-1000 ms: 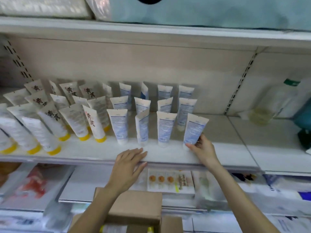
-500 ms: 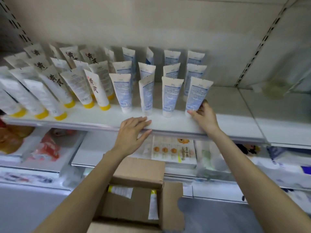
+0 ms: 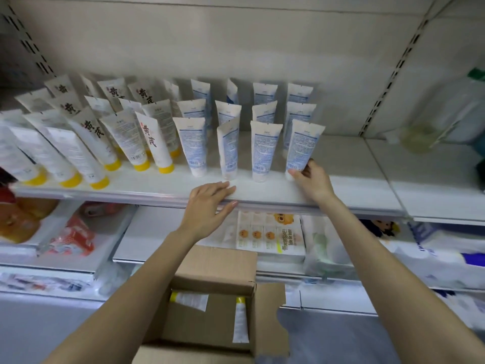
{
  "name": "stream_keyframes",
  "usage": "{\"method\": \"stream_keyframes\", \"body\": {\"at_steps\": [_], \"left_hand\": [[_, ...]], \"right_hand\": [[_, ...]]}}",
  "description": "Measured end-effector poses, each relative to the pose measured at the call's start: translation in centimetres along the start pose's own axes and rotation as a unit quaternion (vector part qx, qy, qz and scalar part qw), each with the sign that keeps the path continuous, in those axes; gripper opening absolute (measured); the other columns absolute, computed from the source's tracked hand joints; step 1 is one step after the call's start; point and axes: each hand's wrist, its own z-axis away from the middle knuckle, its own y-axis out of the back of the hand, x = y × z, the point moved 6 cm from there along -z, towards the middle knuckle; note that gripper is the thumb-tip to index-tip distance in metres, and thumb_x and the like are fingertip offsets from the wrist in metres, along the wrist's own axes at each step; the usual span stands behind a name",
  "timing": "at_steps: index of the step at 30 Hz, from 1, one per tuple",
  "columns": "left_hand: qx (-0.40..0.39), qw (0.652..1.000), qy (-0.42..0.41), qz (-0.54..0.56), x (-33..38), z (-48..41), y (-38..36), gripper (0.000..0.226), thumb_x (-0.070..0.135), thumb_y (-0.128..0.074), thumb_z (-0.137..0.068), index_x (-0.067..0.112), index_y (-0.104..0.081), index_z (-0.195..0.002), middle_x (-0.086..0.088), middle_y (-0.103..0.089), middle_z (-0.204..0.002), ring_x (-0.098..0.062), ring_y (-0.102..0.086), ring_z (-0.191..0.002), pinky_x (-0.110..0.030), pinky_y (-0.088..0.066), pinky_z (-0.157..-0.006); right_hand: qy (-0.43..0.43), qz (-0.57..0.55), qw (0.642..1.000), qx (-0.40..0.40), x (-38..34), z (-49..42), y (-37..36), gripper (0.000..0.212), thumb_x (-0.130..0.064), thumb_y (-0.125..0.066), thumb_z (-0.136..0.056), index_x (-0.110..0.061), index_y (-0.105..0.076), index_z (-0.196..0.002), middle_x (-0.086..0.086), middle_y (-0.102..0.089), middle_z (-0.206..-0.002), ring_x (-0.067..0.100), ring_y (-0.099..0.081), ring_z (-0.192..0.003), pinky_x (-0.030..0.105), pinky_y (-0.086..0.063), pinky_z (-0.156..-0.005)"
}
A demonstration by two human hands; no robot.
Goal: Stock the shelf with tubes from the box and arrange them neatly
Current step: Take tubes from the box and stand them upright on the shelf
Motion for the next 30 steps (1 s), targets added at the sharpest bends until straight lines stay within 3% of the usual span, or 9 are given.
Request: {"method": "stream_keyframes", "body": {"at_steps": [4,7,10,14,18,23,26,30], "left_hand": [[-0.026,0.998,0.028,0.054,0.4,-0.2,0.9,0.069,0.066,-0.028,-0.083,0.024,-0.051,-0.133,0.003,-0.05,-0.139,-0.015,-0.041,-0.13,-0.027,-0.023,-0.106],[-0.012,0.993,0.038,0.108,0.4,0.2,2.6,0.06,0.055,-0.039,-0.087,0.021,-0.047,-0.136,-0.001,-0.049,-0.14,-0.018,-0.041,-0.13,-0.026,-0.025,-0.106],[0.007,0.989,0.037,0.14,0.0,1.1,4.3,0.055,0.053,-0.041,-0.088,0.023,-0.048,-0.135,0.002,-0.049,-0.139,-0.014,-0.04,-0.13,-0.022,-0.025,-0.105],[0.012,0.984,0.022,0.178,-1.0,4.0,6.1,0.057,0.06,-0.036,-0.088,0.028,-0.047,-0.134,0.012,-0.047,-0.139,-0.003,-0.038,-0.13,-0.017,-0.025,-0.106],[-0.002,0.979,0.036,0.2,-3.9,8.2,6.4,0.052,0.061,-0.034,-0.088,0.036,-0.046,-0.132,0.019,-0.045,-0.136,0.004,-0.036,-0.128,-0.017,-0.026,-0.108],[-0.06,0.97,0.082,0.223,-9.1,13.3,5.0,0.053,0.065,-0.032,-0.086,0.04,-0.044,-0.131,0.02,-0.045,-0.137,0.003,-0.037,-0.129,-0.026,-0.03,-0.111],[-0.096,0.962,0.108,0.23,-12.2,15.6,4.3,0.057,0.067,-0.031,-0.084,0.037,-0.046,-0.129,0.02,-0.045,-0.136,0.001,-0.037,-0.129,-0.025,-0.029,-0.111],[-0.146,0.949,0.144,0.241,-16.2,18.5,2.6,0.04,0.051,-0.045,-0.092,0.033,-0.048,-0.127,0.016,-0.049,-0.131,-0.003,-0.042,-0.125,-0.021,-0.031,-0.106]], "right_hand": [[-0.019,0.02,0.999,0.019,-0.5,0.9,1.0,0.046,-0.026,-0.065,-0.087,-0.002,-0.052,-0.123,0.012,-0.062,-0.12,0.027,-0.058,-0.111,0.033,-0.044,-0.091],[-0.006,0.025,0.997,0.073,-1.4,3.1,2.5,0.049,-0.025,-0.065,-0.088,0.0,-0.051,-0.128,0.015,-0.06,-0.123,0.026,-0.057,-0.113,0.029,-0.042,-0.093],[0.024,-0.024,0.993,0.11,-3.2,6.2,3.2,0.04,-0.022,-0.065,-0.088,-0.008,-0.055,-0.124,0.01,-0.063,-0.117,0.017,-0.059,-0.102,0.024,-0.043,-0.087],[0.078,-0.097,0.992,0.008,-6.6,10.4,0.6,0.034,-0.013,-0.068,-0.085,-0.015,-0.06,-0.118,0.0,-0.068,-0.106,0.01,-0.064,-0.092,0.021,-0.051,-0.081],[0.077,-0.114,0.989,-0.05,-8.1,13.8,-4.2,0.032,-0.007,-0.069,-0.082,-0.017,-0.064,-0.112,-0.002,-0.069,-0.103,0.007,-0.066,-0.09,0.018,-0.052,-0.08],[0.011,-0.08,0.989,-0.124,-6.2,16.4,-12.1,0.025,-0.013,-0.069,-0.083,-0.03,-0.064,-0.1,-0.006,-0.069,-0.103,0.0,-0.064,-0.088,0.017,-0.051,-0.079],[-0.048,-0.075,0.984,-0.155,-4.1,18.8,-17.3,0.022,-0.019,-0.069,-0.083,-0.029,-0.065,-0.102,-0.006,-0.068,-0.106,0.004,-0.065,-0.094,0.019,-0.051,-0.083],[-0.132,-0.08,0.969,-0.195,-0.9,23.1,-23.4,0.024,-0.024,-0.068,-0.084,-0.029,-0.06,-0.106,-0.007,-0.065,-0.108,0.001,-0.062,-0.098,0.013,-0.048,-0.083]]}}
